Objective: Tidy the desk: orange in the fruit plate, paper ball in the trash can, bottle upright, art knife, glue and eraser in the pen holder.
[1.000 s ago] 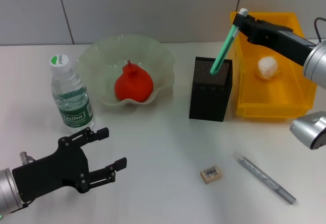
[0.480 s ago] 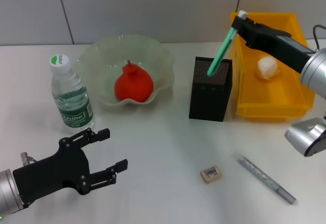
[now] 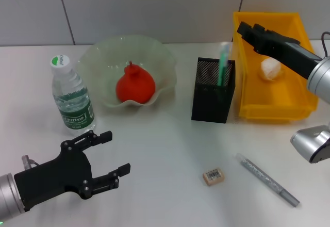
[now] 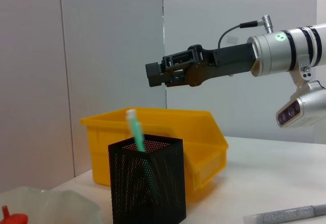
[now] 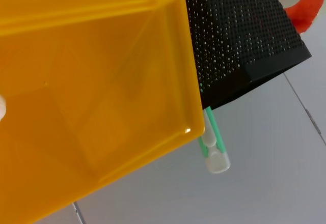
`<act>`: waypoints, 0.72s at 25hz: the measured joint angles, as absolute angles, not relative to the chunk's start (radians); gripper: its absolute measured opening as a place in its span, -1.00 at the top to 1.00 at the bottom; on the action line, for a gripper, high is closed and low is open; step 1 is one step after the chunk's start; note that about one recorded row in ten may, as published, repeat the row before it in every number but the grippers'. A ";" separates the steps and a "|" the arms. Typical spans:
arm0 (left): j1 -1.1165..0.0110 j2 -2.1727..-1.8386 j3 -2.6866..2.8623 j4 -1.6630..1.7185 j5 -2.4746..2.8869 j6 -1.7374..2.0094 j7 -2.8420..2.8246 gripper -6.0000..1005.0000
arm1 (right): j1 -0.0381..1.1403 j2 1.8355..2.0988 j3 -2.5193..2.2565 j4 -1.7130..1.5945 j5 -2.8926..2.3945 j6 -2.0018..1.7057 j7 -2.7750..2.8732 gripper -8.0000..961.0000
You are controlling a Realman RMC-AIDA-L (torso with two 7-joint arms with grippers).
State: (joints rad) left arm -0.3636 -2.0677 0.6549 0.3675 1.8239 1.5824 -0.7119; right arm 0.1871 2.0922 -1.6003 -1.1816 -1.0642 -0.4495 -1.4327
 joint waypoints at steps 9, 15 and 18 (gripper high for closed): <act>-0.364 -2.069 0.655 0.365 1.823 1.588 -0.713 -0.62 | 0.195 2.092 -1.591 -1.177 -0.889 -0.546 -1.432 -0.10; -0.374 -2.069 0.667 0.365 1.816 1.628 -0.716 -0.62 | 0.215 2.084 -1.560 -1.100 -0.509 -0.758 -1.414 -0.11; -0.374 -2.068 0.667 0.367 1.816 1.649 -0.718 -0.62 | 0.242 2.083 -1.562 -0.978 -0.269 -0.940 -1.384 -0.14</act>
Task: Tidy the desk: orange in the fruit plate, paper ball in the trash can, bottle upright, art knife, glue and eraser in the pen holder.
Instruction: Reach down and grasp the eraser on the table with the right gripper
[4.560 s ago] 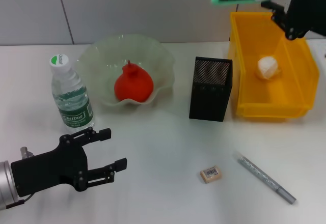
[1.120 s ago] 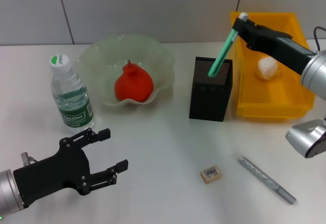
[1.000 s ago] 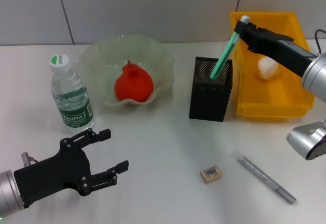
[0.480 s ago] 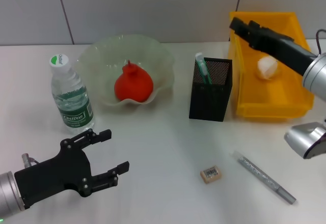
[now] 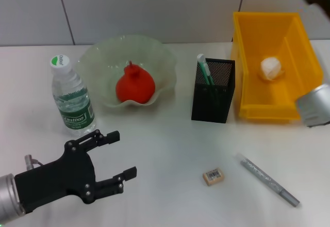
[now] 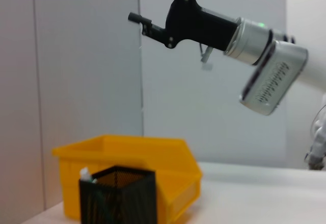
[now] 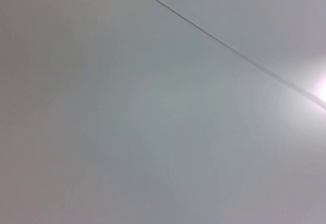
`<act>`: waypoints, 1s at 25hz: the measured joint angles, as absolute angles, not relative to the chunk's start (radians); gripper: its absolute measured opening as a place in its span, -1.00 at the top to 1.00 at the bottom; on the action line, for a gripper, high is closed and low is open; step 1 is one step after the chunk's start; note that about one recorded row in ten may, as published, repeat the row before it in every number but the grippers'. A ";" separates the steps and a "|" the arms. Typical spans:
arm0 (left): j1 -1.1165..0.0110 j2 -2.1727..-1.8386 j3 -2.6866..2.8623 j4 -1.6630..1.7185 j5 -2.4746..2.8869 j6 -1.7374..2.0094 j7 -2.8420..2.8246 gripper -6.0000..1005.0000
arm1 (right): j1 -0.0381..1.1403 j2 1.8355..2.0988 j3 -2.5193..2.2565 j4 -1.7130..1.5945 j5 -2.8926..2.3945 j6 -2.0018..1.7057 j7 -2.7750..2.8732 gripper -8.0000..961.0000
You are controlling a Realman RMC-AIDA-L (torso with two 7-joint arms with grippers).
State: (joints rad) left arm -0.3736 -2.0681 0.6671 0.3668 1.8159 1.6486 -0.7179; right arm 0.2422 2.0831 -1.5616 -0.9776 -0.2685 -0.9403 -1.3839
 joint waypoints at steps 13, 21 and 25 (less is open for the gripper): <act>-0.336 -2.062 0.667 0.376 1.820 1.710 -0.720 -0.62 | 0.455 2.083 -1.586 -0.419 0.177 -1.479 -0.313 -0.24; -0.340 -2.062 0.663 0.373 1.821 1.711 -0.731 -0.62 | 0.519 2.077 -1.584 -0.317 0.021 -1.470 0.462 -0.31; -0.336 -2.062 0.663 0.376 1.818 1.714 -0.748 -0.62 | 0.506 2.068 -1.577 -0.322 -0.138 -1.475 0.749 -0.34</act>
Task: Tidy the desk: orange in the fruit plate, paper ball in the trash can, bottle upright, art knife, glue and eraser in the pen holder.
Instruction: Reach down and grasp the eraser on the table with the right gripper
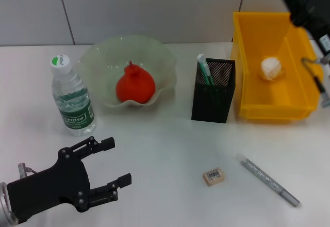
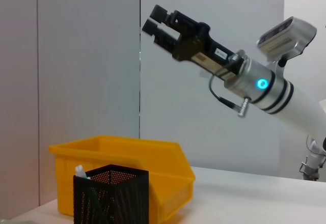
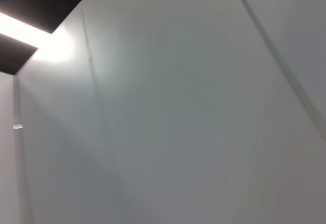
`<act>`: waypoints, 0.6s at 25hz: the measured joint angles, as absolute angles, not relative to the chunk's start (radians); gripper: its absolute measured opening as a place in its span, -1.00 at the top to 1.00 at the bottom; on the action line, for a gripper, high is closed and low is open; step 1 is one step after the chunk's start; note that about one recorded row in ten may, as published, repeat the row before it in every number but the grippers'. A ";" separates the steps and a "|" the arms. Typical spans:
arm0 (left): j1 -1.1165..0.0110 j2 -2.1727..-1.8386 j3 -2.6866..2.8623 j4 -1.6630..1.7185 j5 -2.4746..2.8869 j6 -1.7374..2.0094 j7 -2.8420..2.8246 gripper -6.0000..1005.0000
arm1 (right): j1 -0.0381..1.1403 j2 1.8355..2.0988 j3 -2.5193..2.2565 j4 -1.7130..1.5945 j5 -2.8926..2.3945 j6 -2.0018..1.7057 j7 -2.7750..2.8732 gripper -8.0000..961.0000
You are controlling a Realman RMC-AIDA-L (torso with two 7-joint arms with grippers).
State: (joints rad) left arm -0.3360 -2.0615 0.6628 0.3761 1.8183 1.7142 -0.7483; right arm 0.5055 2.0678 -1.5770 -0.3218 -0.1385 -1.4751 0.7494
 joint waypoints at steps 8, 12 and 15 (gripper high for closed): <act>-0.341 -2.062 0.667 0.376 1.821 1.716 -0.749 -0.62 | 0.468 2.008 -1.572 -0.331 -0.477 -1.573 1.072 -0.41; -0.342 -2.062 0.667 0.376 1.821 1.716 -0.749 -0.62 | 0.441 1.958 -1.570 -0.334 -0.540 -1.624 1.112 -0.44; -0.348 -2.062 0.674 0.376 1.821 1.704 -0.742 -0.62 | 0.456 1.921 -1.569 -0.340 -0.664 -1.656 1.121 -0.47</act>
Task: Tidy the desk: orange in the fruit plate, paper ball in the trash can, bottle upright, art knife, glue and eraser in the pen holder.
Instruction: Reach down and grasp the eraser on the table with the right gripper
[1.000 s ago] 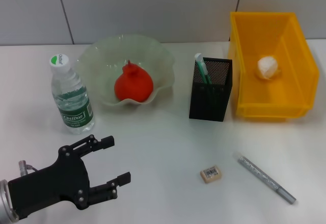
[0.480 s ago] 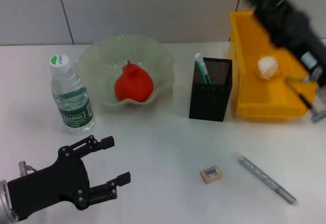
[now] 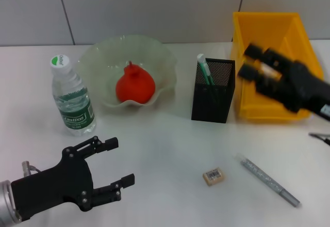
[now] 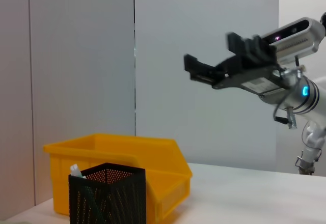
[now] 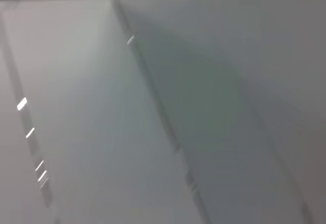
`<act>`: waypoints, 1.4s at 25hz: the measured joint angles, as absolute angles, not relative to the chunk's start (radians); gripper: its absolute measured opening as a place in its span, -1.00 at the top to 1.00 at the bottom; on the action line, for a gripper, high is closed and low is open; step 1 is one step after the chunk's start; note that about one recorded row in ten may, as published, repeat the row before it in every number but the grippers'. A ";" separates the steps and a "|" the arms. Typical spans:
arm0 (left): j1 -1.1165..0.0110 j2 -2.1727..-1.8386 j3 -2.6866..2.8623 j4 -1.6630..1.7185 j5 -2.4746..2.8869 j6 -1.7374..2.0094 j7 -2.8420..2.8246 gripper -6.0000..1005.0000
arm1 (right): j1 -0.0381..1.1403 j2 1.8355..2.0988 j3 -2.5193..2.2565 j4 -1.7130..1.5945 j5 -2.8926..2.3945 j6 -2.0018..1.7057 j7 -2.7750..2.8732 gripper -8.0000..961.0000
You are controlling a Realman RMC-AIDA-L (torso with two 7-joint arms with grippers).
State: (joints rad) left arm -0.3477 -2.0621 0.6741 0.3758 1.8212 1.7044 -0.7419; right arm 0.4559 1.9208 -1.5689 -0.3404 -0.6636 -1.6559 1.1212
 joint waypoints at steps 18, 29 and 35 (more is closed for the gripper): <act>-0.356 -2.041 0.708 0.377 1.840 1.682 -0.804 -0.62 | 0.556 1.955 -1.217 -0.909 -1.840 -1.584 1.806 -0.55; -0.360 -2.054 0.708 0.377 1.844 1.668 -0.797 -0.62 | 0.701 1.953 -1.186 -0.979 -2.057 -1.671 1.972 -0.55; -0.361 -2.056 0.707 0.377 1.844 1.662 -0.803 -0.62 | 0.713 1.957 -1.145 -1.030 -2.117 -1.695 2.099 -0.54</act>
State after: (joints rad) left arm -0.3614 -2.0555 0.7072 0.3774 1.8438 1.6621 -0.8029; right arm 0.7134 1.9568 -1.1452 -1.0297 -2.1171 -1.6947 2.0988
